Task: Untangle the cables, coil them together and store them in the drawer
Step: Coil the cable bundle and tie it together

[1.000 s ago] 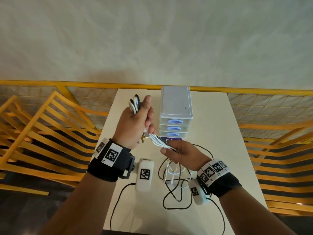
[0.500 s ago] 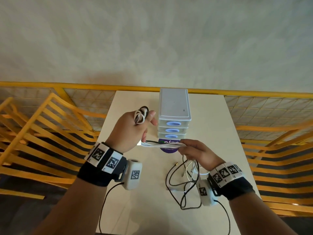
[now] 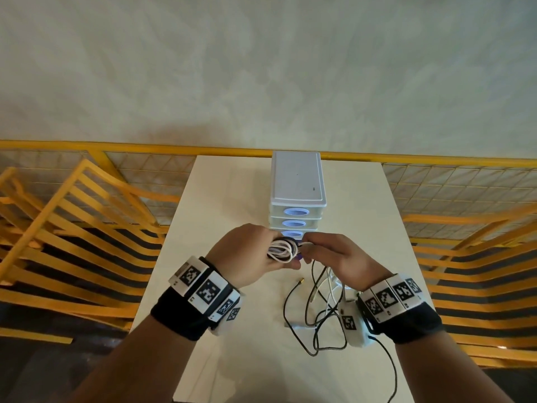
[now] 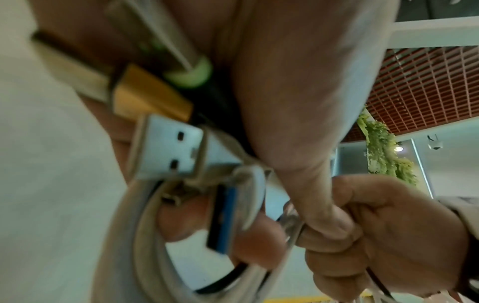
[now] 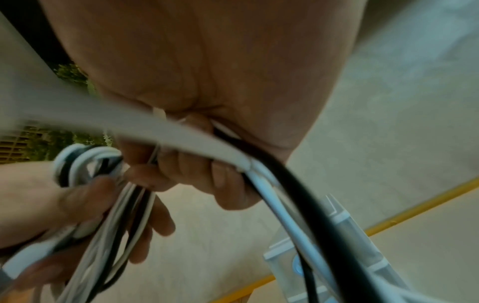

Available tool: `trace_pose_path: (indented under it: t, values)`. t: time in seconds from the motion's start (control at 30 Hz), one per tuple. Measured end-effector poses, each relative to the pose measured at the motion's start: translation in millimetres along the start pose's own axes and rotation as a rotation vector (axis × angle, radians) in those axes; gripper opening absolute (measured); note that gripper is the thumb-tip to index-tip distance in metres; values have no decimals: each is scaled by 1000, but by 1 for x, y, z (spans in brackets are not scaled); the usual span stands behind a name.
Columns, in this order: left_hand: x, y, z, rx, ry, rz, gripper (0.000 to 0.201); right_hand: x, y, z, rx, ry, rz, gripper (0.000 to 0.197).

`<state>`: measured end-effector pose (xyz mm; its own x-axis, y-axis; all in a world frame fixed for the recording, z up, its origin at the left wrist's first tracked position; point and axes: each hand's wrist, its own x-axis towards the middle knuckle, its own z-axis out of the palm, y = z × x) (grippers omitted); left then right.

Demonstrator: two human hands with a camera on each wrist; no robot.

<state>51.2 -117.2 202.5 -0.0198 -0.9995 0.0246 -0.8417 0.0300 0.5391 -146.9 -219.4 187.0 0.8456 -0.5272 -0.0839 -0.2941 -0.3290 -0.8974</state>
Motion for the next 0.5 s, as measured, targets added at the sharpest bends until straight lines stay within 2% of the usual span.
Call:
trace_pose_path:
  t: [0.13,0.3,0.43,0.5]
  values:
    - [2,1,1,70,-42,-17,36,-1,-6,1,10,-25,8,28]
    - [1,5,7,330,-92,-40,19,-2,-13,-5,-1,-10,25,36]
    - [1,13,10,391,-135,12,16,-1,-28,-9,-212,-95,116,48]
    - [1,18,9,417,-161,20,15,1,-32,-9,-260,-147,157,46]
